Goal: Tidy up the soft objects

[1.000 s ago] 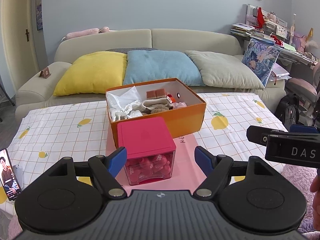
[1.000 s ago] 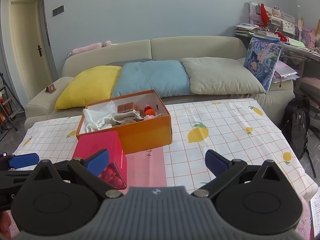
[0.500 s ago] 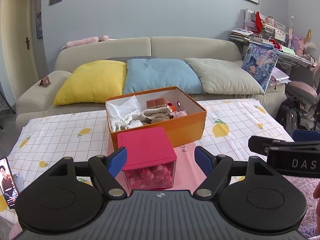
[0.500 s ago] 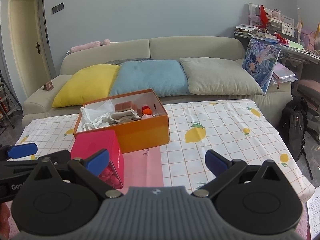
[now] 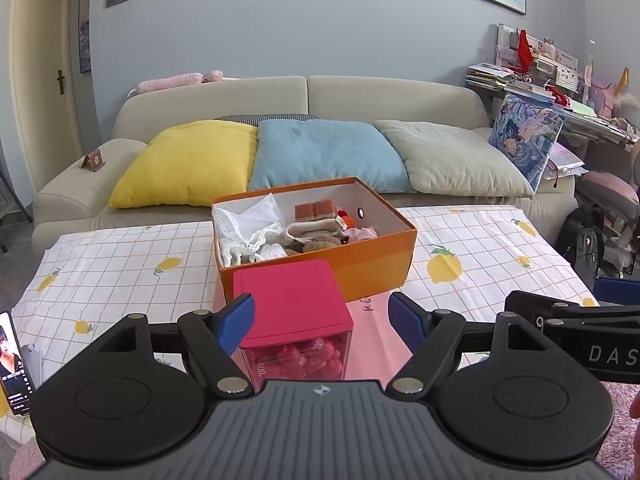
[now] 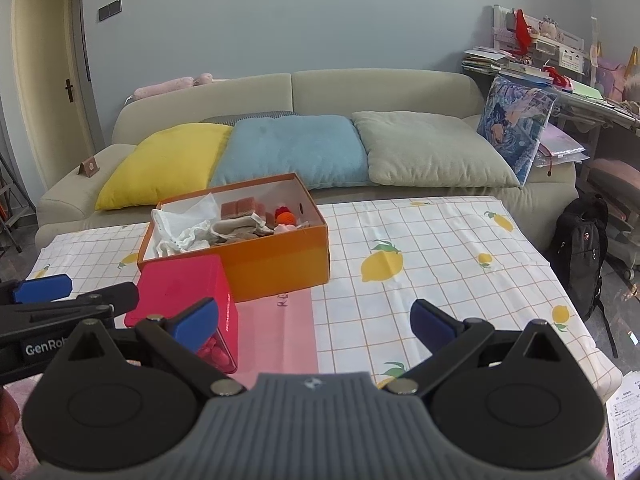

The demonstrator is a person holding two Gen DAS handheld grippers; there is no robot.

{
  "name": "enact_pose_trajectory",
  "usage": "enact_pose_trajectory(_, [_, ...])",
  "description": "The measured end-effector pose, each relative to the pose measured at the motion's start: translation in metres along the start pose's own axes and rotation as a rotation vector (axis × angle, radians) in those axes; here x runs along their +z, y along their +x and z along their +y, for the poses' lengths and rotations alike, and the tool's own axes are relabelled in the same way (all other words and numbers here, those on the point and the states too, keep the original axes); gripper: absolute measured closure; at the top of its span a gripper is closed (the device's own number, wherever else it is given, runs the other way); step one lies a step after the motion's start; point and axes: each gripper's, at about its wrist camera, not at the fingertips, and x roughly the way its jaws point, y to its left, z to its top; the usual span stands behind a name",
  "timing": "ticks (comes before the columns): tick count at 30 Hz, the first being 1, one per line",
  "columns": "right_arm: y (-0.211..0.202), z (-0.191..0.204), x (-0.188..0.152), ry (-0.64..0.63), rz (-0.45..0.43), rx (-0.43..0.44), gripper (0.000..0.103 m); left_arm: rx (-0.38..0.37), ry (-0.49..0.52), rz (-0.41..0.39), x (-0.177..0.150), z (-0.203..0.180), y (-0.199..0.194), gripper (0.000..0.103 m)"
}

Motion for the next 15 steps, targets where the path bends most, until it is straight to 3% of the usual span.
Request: enact_pose_trajectory(15, [0.0021, -0.0012, -0.0003, 0.005, 0.009, -0.005, 0.003, -0.009, -0.002, 0.007, -0.0002, -0.0010, 0.0004, 0.016])
